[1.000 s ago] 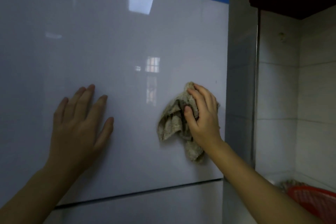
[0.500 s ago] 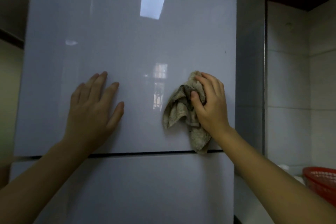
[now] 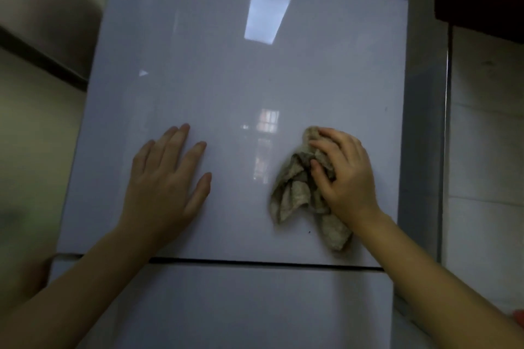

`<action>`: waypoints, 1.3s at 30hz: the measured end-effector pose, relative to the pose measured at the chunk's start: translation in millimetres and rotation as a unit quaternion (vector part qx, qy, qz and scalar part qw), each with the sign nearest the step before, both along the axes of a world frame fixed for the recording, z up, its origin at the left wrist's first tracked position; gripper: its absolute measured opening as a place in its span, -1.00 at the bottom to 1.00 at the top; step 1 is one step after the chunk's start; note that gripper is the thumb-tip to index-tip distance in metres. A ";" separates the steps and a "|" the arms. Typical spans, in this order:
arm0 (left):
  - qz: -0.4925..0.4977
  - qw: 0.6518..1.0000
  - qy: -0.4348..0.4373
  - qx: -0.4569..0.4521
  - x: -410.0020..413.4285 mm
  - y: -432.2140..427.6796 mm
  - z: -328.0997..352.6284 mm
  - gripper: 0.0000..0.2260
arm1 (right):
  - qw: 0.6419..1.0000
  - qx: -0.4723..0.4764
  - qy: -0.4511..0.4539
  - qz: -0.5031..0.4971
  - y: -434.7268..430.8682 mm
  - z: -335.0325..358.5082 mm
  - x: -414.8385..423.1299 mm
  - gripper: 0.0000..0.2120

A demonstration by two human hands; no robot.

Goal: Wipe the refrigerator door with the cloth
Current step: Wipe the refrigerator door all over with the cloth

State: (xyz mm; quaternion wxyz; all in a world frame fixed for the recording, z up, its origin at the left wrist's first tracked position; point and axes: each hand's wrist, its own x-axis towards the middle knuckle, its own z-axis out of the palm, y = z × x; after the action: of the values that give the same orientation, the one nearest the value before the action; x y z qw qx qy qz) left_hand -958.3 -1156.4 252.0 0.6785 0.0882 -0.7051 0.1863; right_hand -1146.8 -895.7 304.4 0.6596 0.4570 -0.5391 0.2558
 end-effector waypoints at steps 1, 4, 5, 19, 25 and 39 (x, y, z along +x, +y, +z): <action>0.007 1.000 -0.002 0.000 2.4 -3.8 -1.9 -0.49 | 0.999 -0.036 -0.032 0.015 2.9 -0.4 -2.2 -0.69; 0.015 1.000 -0.003 0.006 6.9 -13.1 -7.3 -0.48 | 0.984 -0.119 -0.114 0.062 -3.2 -2.4 -1.2 -0.65; 0.015 1.000 -0.002 0.007 7.5 -14.8 -9.2 -0.48 | 0.983 -0.122 -0.117 0.065 -9.2 -3.6 1.8 -0.64; 0.012 0.999 0.005 0.033 17.6 -26.9 -77.0 -0.49 | 0.994 0.094 0.052 0.007 -54.8 -80.1 32.7 -0.49; 0.013 0.999 0.000 0.050 28.4 -35.0 -111.9 -0.48 | 0.998 0.017 -0.047 0.029 -57.9 -115.6 39.2 -0.42; 0.009 0.999 -0.021 0.040 33.7 -38.9 -126.4 -0.46 | 0.985 -0.109 -0.131 0.019 5.3 -131.1 -3.6 -0.42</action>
State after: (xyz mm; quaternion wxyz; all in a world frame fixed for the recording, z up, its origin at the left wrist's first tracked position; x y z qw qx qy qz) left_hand -924.6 -1195.3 125.7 0.6582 0.1173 -0.7249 0.1660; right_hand -1150.4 -890.4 173.2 0.6243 0.3550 -0.5811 0.3829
